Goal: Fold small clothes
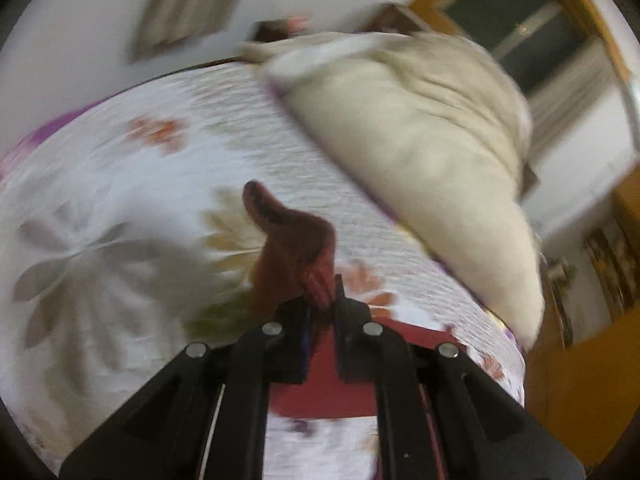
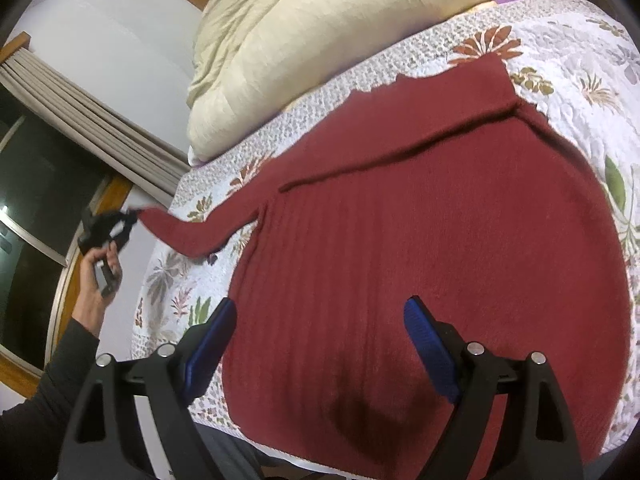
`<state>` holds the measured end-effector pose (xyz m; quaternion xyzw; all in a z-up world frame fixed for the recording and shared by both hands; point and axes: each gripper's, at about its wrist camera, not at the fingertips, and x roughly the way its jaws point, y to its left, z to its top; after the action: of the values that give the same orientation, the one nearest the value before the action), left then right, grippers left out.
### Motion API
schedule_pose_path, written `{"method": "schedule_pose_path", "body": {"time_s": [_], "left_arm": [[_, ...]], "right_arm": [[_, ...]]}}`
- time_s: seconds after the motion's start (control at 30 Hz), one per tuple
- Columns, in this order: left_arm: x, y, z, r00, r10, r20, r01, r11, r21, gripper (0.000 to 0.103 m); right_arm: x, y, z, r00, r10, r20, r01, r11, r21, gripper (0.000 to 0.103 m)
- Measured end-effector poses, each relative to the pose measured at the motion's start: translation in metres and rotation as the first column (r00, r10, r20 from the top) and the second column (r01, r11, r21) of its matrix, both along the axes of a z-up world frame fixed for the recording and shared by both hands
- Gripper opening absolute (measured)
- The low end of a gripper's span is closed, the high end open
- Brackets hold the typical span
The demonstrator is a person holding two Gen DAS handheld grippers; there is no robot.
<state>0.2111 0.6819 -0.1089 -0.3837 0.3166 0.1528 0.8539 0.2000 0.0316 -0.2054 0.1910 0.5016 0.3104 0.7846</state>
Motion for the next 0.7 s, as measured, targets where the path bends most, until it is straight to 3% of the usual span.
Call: {"method": "schedule_pose_path", "body": {"time_s": [0.13,0.3,0.47,0.7], "left_arm": [[0.065,-0.067,0.015,0.989,-0.15,0.0,0.15,0.988,0.043,0.007],[0.123,-0.141,-0.002,0.959,-0.279,-0.039,0.281,0.958,0.056,0.007],[0.161,-0.204,-0.053,0.925,-0.367,-0.098,0.37,0.929,0.009,0.007],[0.198,-0.251,-0.141,0.86,-0.454,-0.234,0.454,0.889,-0.058,0.009]], "right_arm": [[0.001,-0.008,0.005,1.0,-0.009,0.015,0.009,1.0,0.011,0.086],[0.001,-0.019,0.004,1.0,-0.009,0.02,0.009,1.0,0.009,0.086],[0.009,-0.03,-0.004,1.0,-0.016,0.007,0.016,1.0,-0.002,0.086],[0.033,-0.026,-0.015,1.0,0.019,-0.018,-0.019,1.0,-0.008,0.088]]}}
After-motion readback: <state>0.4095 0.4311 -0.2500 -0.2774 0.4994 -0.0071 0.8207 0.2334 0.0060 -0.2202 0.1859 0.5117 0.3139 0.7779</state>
